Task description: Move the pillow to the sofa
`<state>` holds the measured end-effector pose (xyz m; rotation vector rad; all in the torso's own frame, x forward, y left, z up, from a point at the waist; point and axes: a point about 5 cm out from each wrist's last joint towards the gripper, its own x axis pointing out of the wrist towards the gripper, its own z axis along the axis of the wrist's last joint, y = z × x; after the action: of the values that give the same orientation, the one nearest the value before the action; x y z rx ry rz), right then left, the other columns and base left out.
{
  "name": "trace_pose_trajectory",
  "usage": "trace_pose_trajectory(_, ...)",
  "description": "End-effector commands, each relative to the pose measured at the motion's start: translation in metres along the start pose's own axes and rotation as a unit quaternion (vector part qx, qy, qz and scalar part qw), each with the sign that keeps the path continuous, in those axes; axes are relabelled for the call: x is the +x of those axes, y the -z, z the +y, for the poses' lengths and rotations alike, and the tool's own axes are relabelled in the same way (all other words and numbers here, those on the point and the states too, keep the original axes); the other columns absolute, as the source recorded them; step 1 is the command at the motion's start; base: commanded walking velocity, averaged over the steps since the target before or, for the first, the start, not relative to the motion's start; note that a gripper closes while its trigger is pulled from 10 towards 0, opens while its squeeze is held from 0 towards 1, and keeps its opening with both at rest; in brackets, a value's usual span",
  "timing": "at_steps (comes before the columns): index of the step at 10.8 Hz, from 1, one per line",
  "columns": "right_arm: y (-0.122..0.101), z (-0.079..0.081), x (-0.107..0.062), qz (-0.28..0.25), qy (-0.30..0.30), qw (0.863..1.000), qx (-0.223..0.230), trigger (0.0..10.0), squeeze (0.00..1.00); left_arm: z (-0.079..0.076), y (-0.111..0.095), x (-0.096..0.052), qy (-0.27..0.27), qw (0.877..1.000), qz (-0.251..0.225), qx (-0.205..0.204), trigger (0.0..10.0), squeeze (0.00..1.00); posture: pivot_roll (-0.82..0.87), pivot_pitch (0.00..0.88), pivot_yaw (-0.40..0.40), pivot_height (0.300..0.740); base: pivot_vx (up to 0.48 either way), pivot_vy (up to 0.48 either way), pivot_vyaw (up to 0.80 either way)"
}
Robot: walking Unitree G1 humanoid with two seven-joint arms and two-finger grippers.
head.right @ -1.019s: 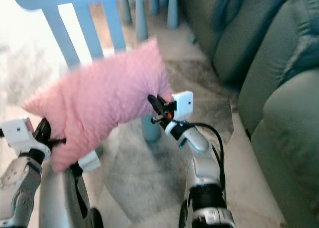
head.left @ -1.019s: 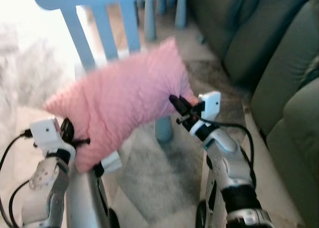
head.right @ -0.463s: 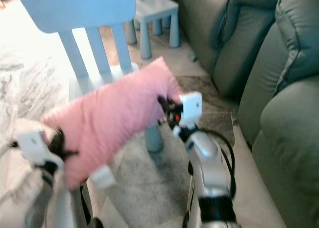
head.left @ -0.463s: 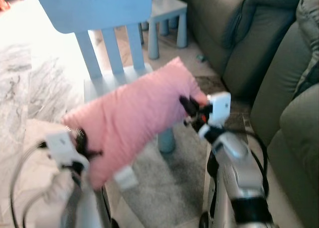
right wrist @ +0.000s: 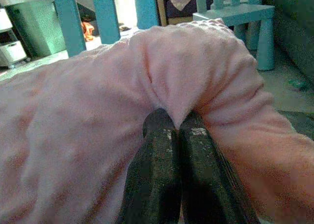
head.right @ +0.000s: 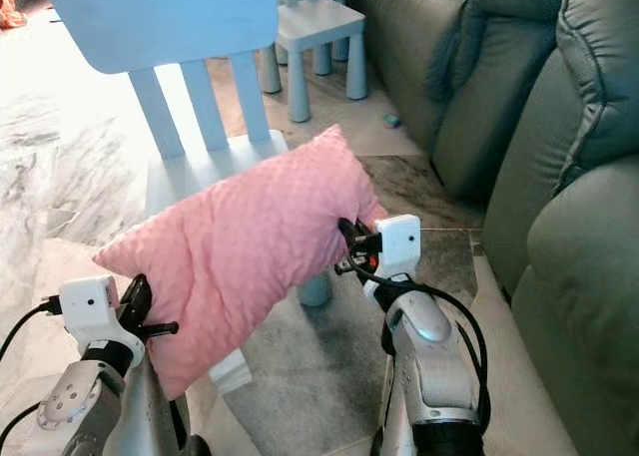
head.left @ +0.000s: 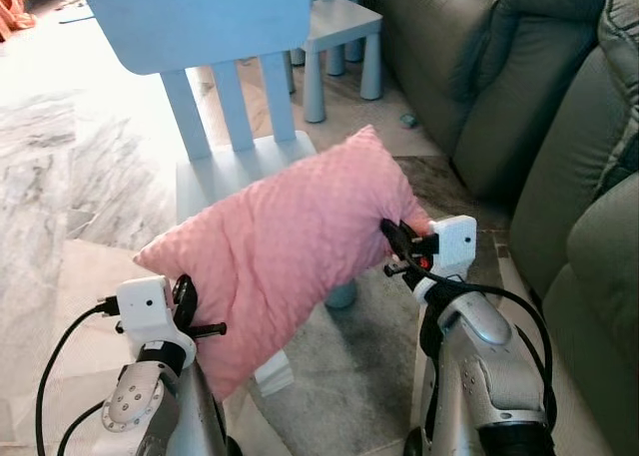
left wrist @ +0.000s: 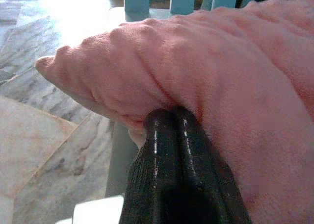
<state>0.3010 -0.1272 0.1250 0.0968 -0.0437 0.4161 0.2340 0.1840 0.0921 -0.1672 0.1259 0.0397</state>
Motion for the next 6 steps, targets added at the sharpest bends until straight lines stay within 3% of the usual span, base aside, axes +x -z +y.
trace_pose_trajectory(1, -0.0059, 0.0043, 0.0040, -0.012, -0.003, 1.000, 0.003, 0.0, 0.00, 0.0037, -0.0039, 0.0015, -0.003, 1.000, -0.004, 0.007, 0.0, 0.00, -0.17, 0.000, 0.068, 0.300, 0.000, 0.000, 0.00)
trace_pose_trajectory(6, -0.0082, 0.0073, 0.0116, -0.019, 0.002, 1.000, 0.022, 0.0, 0.00, 0.0001, -0.0033, 0.0032, -0.001, 1.000, -0.003, 0.007, 0.0, 0.00, -0.16, 0.000, 0.072, 0.300, 0.000, 0.000, 0.00)
